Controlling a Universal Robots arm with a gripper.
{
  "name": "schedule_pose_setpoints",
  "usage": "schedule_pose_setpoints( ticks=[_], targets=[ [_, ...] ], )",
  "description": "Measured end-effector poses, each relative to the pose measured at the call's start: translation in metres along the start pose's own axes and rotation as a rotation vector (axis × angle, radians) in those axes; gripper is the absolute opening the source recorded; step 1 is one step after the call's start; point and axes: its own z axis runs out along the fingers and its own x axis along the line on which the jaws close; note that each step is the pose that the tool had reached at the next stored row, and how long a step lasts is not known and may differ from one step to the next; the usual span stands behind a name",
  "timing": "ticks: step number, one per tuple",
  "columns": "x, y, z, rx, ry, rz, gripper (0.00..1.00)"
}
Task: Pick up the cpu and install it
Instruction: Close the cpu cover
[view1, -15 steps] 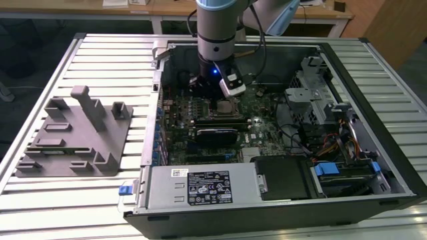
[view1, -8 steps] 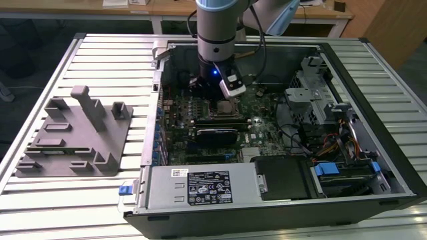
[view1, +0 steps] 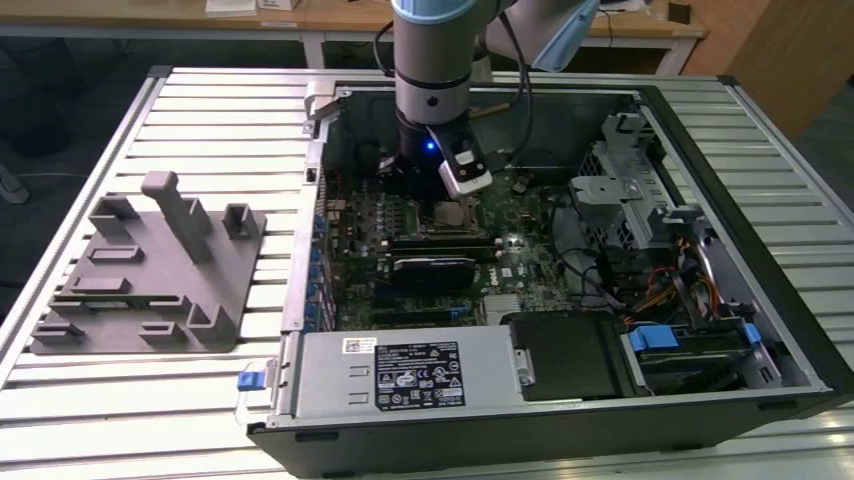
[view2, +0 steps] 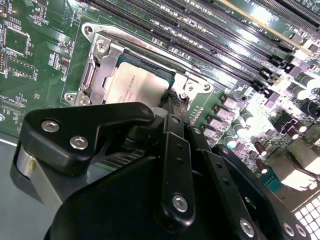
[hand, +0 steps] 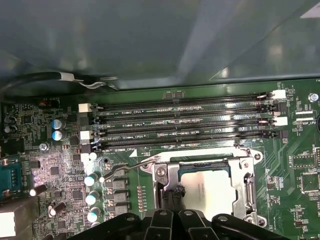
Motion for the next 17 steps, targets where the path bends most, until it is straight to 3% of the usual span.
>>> schedule_pose_setpoints(
  ticks=[17],
  targets=[
    [-0.0001,0.0001,-0.0030,-0.0003,-0.0002,0.000,0.11]
  ],
)
